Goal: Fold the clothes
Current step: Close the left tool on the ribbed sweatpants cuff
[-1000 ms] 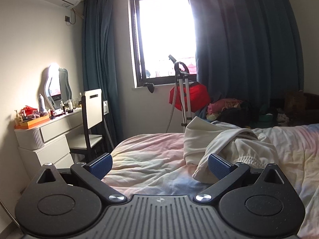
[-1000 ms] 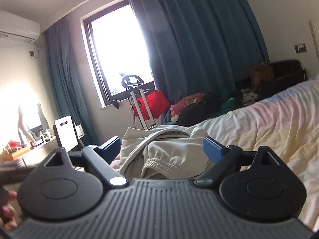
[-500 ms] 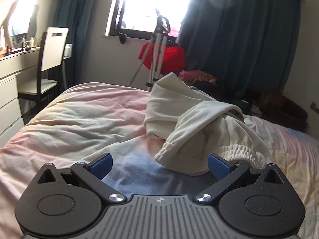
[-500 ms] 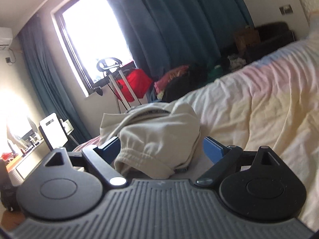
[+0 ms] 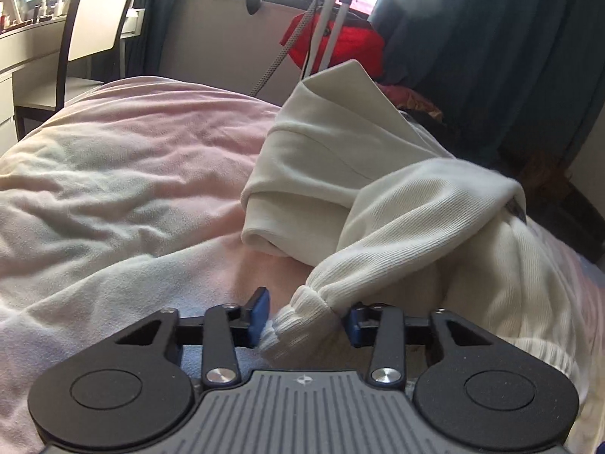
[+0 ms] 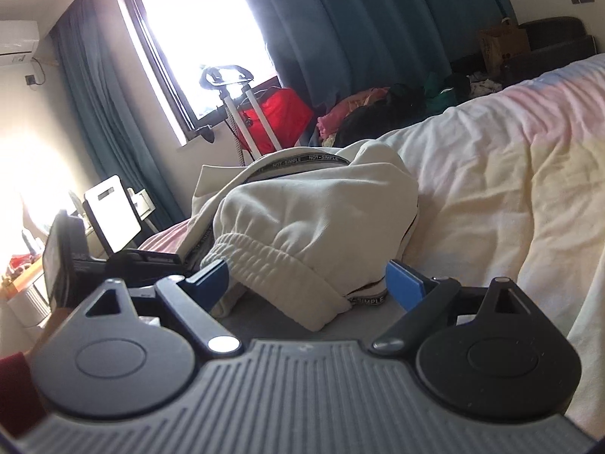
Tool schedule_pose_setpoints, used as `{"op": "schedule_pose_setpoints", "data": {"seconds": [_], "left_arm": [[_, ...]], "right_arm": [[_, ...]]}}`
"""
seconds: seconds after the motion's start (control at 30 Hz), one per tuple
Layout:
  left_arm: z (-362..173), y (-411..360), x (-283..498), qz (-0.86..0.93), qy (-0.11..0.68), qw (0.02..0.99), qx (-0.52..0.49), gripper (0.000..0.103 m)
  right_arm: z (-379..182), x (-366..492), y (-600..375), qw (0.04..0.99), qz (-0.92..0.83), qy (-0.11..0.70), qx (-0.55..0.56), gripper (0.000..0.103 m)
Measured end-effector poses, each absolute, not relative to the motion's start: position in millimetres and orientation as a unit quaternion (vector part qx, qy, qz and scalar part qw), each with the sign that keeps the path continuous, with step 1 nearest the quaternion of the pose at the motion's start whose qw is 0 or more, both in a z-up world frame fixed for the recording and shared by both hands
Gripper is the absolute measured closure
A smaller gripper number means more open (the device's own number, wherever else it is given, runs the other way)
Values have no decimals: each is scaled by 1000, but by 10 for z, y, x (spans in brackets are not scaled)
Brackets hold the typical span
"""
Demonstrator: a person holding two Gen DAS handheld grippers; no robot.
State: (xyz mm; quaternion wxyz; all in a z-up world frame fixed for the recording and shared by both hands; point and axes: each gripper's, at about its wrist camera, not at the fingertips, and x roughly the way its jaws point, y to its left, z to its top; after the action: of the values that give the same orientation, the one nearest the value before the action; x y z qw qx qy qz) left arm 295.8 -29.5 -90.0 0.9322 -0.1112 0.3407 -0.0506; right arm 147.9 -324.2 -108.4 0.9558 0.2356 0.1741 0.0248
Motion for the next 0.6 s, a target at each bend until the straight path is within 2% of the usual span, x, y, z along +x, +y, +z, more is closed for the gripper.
{"op": "schedule_pose_setpoints", "data": {"seconds": [0.37,0.6], "left_arm": [[84,-178,2196,-120,284,944,-120,81],[291,73,1389,-156,248,945,-142,84]], "right_arm": [[-935,1134,-3082,971,17,127,203,11],[-803,742,-3040,978,8,129,165,11]]}}
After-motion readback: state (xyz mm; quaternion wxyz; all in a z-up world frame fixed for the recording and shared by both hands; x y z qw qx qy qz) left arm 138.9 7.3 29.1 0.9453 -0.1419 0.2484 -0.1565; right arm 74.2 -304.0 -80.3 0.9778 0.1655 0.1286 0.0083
